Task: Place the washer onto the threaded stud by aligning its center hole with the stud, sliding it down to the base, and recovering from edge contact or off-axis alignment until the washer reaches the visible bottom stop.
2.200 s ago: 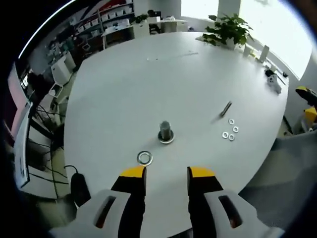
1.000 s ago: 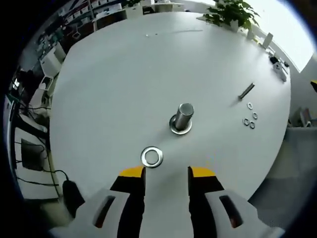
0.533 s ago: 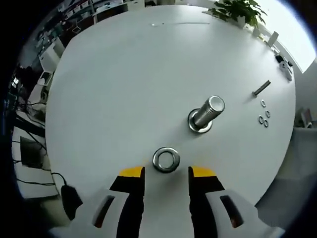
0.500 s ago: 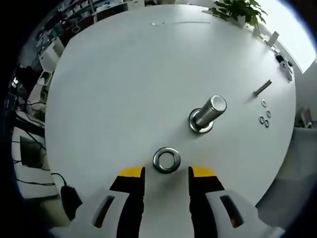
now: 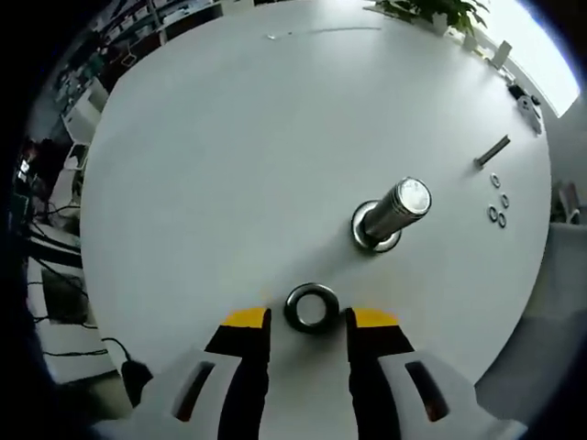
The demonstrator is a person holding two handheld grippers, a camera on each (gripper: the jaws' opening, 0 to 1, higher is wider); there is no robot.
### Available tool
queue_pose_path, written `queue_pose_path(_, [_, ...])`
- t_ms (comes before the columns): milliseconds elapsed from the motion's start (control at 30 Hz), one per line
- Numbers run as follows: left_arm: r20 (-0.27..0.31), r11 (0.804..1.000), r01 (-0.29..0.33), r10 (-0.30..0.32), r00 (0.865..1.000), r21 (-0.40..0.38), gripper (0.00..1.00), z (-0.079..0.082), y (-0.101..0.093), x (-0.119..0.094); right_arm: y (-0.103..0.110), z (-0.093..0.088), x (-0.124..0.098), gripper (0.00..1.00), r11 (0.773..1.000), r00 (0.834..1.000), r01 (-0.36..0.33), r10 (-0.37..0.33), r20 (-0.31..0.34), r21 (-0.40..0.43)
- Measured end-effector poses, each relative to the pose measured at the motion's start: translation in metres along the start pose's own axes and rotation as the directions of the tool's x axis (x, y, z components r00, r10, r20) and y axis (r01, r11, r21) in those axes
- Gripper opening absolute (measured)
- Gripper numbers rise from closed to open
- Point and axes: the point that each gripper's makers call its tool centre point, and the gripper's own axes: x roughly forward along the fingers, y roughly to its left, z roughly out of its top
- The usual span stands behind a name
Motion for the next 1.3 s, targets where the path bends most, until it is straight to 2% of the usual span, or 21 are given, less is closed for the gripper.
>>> queue_pose_path(200, [-0.021, 0.999, 0.007, -0.006, 1.000, 0.041, 0.29, 0.0002, -0.0032, 0.0006, 0.0005, 0.0000, 0.0002, 0.43, 1.000, 1.000, -0.002, 0.002, -0.001, -0.002])
queue_pose_path(333, [-0.034, 1.000, 0.003, -0.002, 0.999, 0.019, 0.28, 0.0011, -0.0008, 0.0010, 0.0004, 0.0002, 0.0002, 0.43, 1.000, 1.000, -0.002, 0.002, 0.000, -0.001])
queue_pose_path(467, [-0.060, 0.998, 0.009, -0.006, 0.998, 0.058, 0.22, 0.0022, -0.0030, 0.0015, 0.0011, -0.0008, 0.0006, 0.43, 1.000, 1.000, -0.003, 0.003, -0.006, -0.007])
queue_pose_path(733, [-0.093, 0.998, 0.014, -0.009, 0.996, 0.060, 0.22, 0.0008, -0.0041, 0.0007, 0.0018, -0.0017, 0.0010, 0.43, 1.000, 1.000, -0.003, 0.003, -0.011, -0.013])
queue_pose_path(933, [-0.097, 0.999, 0.016, -0.012, 0.995, 0.050, 0.21, 0.0007, -0.0035, 0.0010, -0.0005, -0.0017, 0.0003, 0.43, 1.000, 1.000, 0.007, -0.007, -0.010, -0.005])
queue_pose_path(1033, [-0.077, 0.999, 0.021, -0.018, 0.997, 0.038, 0.21, 0.0015, -0.0010, 0.0009, -0.0002, -0.0022, 0.0007, 0.43, 1.000, 1.000, 0.005, -0.006, -0.013, -0.008])
queue_pose_path(1300, [-0.073, 0.998, 0.013, -0.008, 0.997, 0.068, 0.20, 0.0031, -0.0034, -0.0002, -0.0003, -0.0029, 0.0009, 0.43, 1.000, 1.000, 0.006, -0.006, -0.017, -0.009])
